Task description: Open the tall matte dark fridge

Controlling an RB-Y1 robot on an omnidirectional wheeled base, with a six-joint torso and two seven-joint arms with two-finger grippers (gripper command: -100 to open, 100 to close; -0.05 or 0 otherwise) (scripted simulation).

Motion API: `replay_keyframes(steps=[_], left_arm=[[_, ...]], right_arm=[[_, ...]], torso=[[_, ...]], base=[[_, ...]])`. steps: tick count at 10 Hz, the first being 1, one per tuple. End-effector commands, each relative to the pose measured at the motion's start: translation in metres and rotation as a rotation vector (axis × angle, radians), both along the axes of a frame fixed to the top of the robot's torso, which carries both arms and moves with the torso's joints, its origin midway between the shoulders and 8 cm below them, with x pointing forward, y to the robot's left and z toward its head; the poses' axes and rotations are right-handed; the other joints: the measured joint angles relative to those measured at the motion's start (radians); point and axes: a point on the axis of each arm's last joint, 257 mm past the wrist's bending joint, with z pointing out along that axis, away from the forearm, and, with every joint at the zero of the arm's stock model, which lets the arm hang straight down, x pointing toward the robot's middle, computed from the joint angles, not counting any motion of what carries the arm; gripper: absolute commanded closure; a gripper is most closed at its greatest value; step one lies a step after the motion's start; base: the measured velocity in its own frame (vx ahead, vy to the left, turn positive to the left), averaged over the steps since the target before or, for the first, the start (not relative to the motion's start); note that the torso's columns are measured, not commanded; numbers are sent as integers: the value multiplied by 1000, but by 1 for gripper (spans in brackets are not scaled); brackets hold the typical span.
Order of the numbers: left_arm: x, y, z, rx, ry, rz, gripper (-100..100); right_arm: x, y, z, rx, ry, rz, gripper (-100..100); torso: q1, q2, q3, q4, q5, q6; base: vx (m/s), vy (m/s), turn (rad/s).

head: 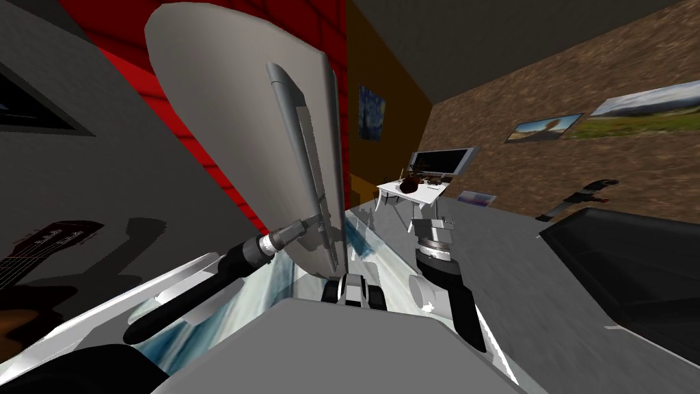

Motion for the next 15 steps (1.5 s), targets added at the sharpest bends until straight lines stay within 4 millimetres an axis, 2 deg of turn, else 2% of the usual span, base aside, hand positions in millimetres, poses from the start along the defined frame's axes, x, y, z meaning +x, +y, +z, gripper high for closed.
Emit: replay_keyframes(steps=[1, 6, 9, 10, 11, 15], left_arm=[[-13, -13, 1, -3, 0, -81, 100], [-31, -29, 2, -8, 0, -179, 100], [-50, -42, 4, -16, 3, -274, 100], [-47, -40, 3, -13, 3, -252, 100], [-50, -42, 13, -19, 5, -280, -100], [-52, -44, 31, -18, 1, -316, -100]], right_arm=[[0, 0, 0, 0, 0, 0, 0], [0, 0, 0, 0, 0, 0, 0], [0, 0, 0, 0, 0, 0, 0], [0, 0, 0, 0, 0, 0, 0], [0, 0, 0, 0, 0, 0, 0], [0, 0, 0, 0, 0, 0, 0]], torso=[[5, 5, 3, 2, 3, -2], [4, 7, 5, 2, 2, -3], [-5, 4, 3, 1, -1, 0], [-6, 8, 6, 2, -2, 0], [-12, 2, 3, 1, -3, 0], [-5, 2, 3, 1, -2, 0]], base=[[-232, 177, -95], [-169, 167, -60], [-175, 195, -60], [-113, 98, -28], [-5, 11, 137], [27, -31, 112]])
